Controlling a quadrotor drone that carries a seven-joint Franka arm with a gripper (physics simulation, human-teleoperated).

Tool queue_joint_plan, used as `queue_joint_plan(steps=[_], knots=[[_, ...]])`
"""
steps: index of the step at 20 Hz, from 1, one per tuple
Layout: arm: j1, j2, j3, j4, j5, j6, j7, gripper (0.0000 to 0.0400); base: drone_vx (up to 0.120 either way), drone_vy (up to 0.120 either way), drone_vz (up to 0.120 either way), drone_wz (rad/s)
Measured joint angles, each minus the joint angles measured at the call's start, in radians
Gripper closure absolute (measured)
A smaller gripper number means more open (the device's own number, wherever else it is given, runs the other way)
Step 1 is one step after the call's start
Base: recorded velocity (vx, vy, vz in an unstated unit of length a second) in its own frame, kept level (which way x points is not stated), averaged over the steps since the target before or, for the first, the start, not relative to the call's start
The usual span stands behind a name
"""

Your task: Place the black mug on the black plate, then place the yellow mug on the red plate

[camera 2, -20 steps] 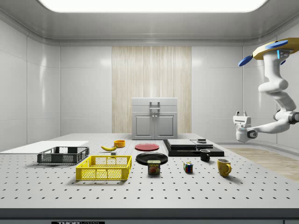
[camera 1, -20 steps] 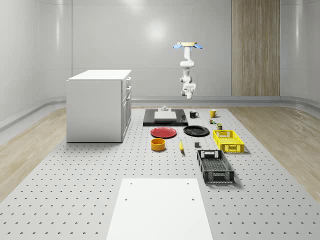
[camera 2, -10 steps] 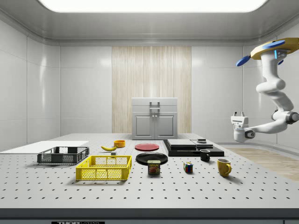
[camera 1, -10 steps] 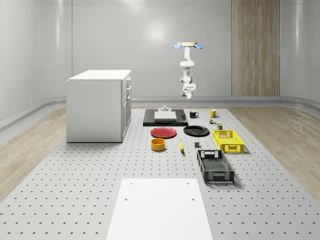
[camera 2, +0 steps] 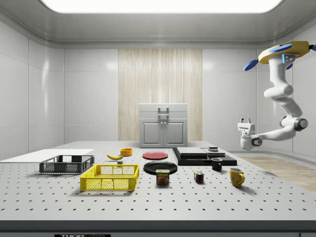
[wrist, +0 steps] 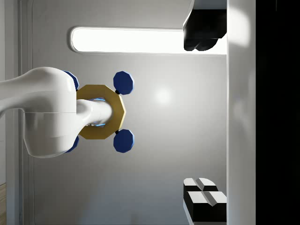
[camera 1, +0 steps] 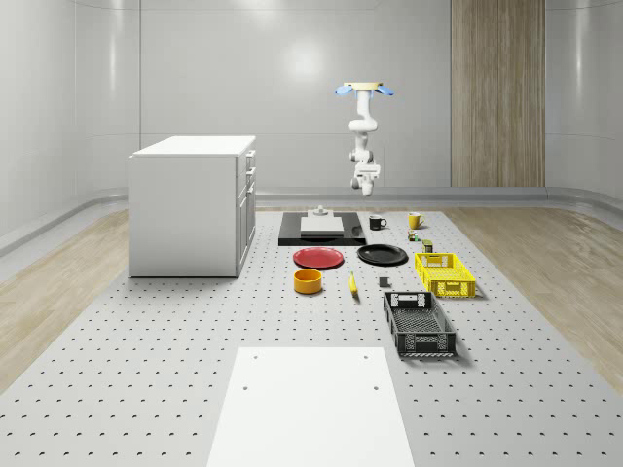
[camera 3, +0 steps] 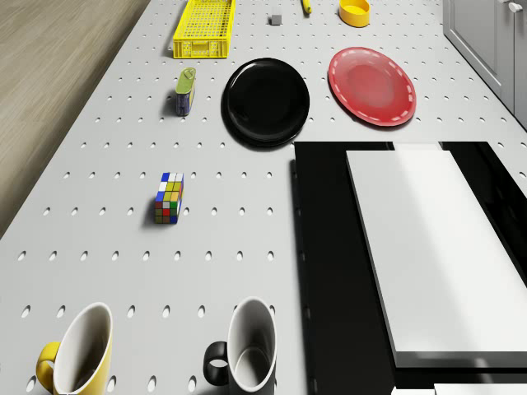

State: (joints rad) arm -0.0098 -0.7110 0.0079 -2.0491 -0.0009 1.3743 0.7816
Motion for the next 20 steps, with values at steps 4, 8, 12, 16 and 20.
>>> queue_joint_plan(steps=[4, 8, 12, 16, 20], knots=[[-0.001, -0.002, 0.003, -0.002, -0.004, 0.003, 0.0, 0.0, 0.12, 0.0, 0.0, 0.0], [-0.003, -0.004, 0.009, -0.004, -0.012, 0.006, 0.001, 0.0, 0.11, 0.0, 0.0, 0.0], [-0.007, -0.006, 0.021, -0.007, -0.028, 0.009, 0.003, 0.0, 0.0, 0.0, 0.0, 0.0], [-0.014, -0.009, 0.043, -0.01, -0.06, 0.013, 0.008, 0.0, 0.0, 0.0, 0.0, 0.0], [-0.027, -0.012, 0.087, -0.016, -0.122, 0.016, 0.016, 0.0, 0.0, 0.0, 0.0, 0.0]])
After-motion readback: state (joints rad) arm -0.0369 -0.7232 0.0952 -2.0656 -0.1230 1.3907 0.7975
